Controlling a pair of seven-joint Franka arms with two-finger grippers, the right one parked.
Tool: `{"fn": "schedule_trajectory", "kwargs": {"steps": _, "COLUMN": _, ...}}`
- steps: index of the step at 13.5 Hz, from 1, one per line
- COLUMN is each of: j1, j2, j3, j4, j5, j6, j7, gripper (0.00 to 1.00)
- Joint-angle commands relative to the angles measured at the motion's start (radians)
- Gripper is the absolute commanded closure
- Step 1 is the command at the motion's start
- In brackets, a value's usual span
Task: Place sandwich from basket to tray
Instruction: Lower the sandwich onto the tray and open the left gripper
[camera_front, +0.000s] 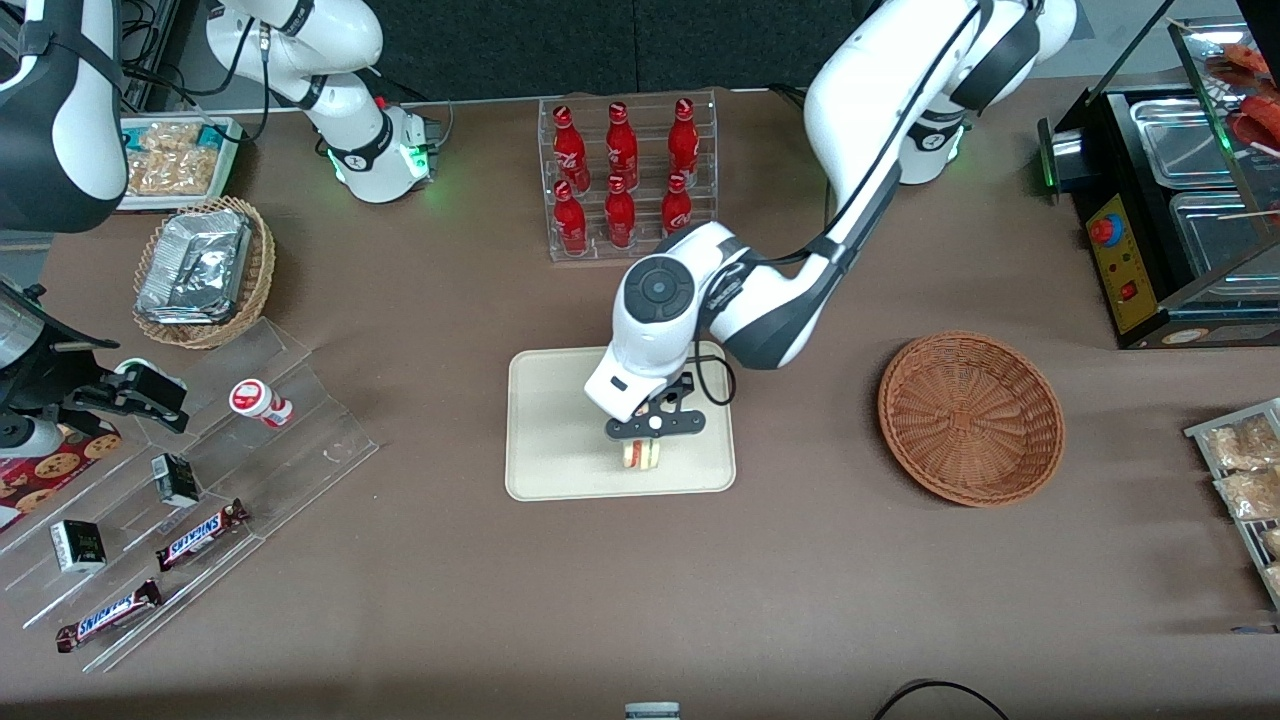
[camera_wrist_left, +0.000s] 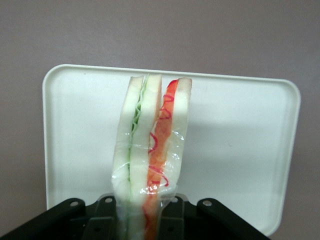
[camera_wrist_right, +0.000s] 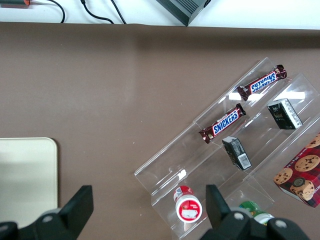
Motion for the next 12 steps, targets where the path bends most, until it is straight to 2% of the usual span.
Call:
{"fn": "schedule_trajectory", "kwargs": {"steps": 1, "j1": -0.035, "j2": 0.063, "j3": 0.010, "j4": 0.055, "j5": 0.023, "j6": 0.030, "j7": 0.034, "gripper": 1.00}}
{"fn": "schedule_trajectory", "kwargs": {"steps": 4, "j1": -0.053, "j2": 0.140, "j3": 0.015, "j4": 0.110, "j5": 0.023, "j6": 0.046, "j7": 0.031, "gripper": 1.00}}
{"fn": "schedule_trajectory", "kwargs": {"steps": 8, "j1": -0.085, "j2": 0.181, "j3": 0.026, "j4": 0.122, "j5": 0.045, "j6": 0.072, "j7": 0.009, "gripper": 0.98}}
{"fn": "schedule_trajectory", "kwargs": {"steps": 10, "j1": -0.097, "j2": 0.192, "j3": 0.029, "j4": 0.122, "j5": 0.051, "j6": 0.082, "j7": -0.018, "gripper": 0.72}}
{"fn": "schedule_trajectory", "kwargs": {"steps": 12, "j1": -0.104, "j2": 0.197, "j3": 0.035, "j4": 0.119, "j5": 0.086, "j6": 0.095, "j7": -0.038, "gripper": 0.20}}
